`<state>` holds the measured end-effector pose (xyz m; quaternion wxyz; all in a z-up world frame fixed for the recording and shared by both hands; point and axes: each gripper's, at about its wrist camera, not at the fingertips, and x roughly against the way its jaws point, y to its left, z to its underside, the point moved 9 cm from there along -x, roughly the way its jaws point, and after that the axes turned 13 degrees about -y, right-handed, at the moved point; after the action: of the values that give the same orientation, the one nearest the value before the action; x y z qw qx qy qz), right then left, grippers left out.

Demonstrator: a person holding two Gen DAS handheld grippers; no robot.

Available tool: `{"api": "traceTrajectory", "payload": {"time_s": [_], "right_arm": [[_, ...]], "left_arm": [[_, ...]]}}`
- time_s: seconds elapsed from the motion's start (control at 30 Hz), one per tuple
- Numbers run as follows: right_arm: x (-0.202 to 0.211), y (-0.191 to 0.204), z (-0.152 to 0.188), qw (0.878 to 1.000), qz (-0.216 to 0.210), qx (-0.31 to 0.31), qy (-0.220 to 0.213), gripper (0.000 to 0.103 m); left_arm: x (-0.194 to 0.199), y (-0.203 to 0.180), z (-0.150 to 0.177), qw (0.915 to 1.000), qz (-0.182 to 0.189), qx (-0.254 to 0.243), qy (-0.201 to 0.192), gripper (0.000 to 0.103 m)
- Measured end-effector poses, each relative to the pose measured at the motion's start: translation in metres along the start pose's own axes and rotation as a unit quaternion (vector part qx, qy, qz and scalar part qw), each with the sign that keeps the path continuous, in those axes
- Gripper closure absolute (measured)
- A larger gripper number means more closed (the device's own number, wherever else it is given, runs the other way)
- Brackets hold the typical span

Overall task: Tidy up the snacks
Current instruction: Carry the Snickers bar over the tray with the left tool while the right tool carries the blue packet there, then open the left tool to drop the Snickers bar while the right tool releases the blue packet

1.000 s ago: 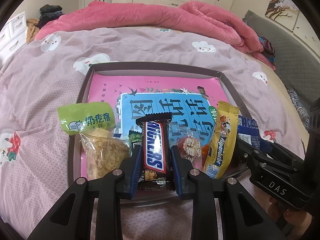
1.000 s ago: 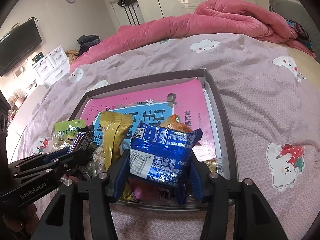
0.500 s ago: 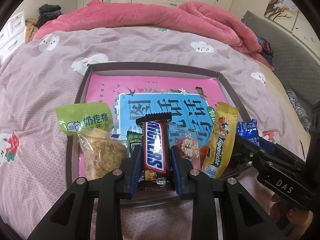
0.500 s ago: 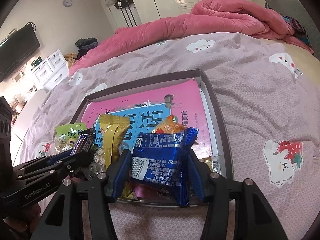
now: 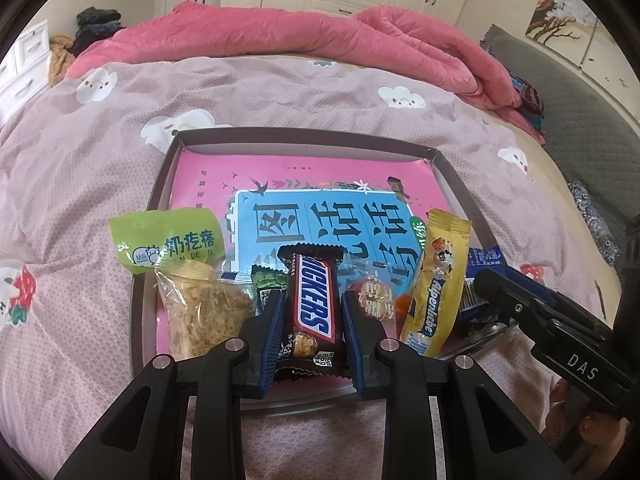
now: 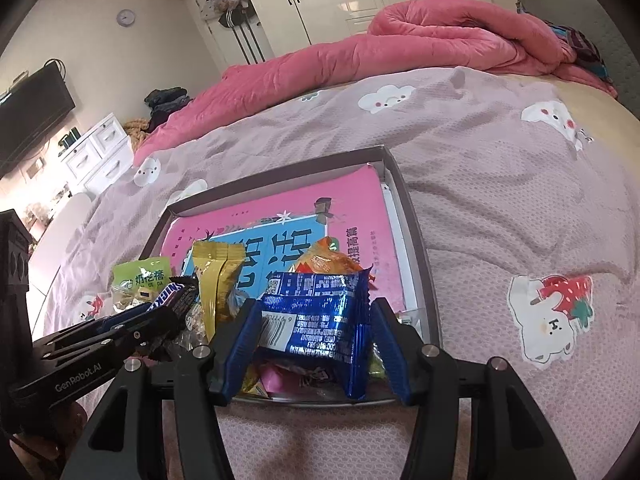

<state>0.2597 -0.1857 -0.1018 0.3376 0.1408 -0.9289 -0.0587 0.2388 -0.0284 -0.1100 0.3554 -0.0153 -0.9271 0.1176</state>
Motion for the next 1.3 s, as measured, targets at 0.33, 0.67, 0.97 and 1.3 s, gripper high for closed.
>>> {"api": "traceTrajectory", "payload": {"time_s": [0.33, 0.67, 0.97, 1.3], "right_arm": [[0.004, 0.005, 0.004, 1.000, -0.010, 0.007, 0.005, 0.047], [0.008, 0.007, 0.003, 1.000, -0.009, 0.013, 0.000, 0.047], [0.020, 0.008, -0.005, 0.999, -0.002, 0.020, -0.027, 0.044], [0.046, 0.011, -0.018, 0.997, 0.004, 0.023, -0.069, 0.026]], "left_arm": [[0.002, -0.002, -0.001, 1.0000, 0.004, 0.002, 0.000, 0.072], [0.007, -0.005, -0.002, 1.0000, 0.009, 0.001, -0.003, 0.059], [0.017, -0.004, -0.007, 0.9999, 0.009, 0.004, -0.011, 0.046], [0.040, -0.002, -0.011, 0.9997, -0.008, 0.002, -0.024, 0.028]]}}
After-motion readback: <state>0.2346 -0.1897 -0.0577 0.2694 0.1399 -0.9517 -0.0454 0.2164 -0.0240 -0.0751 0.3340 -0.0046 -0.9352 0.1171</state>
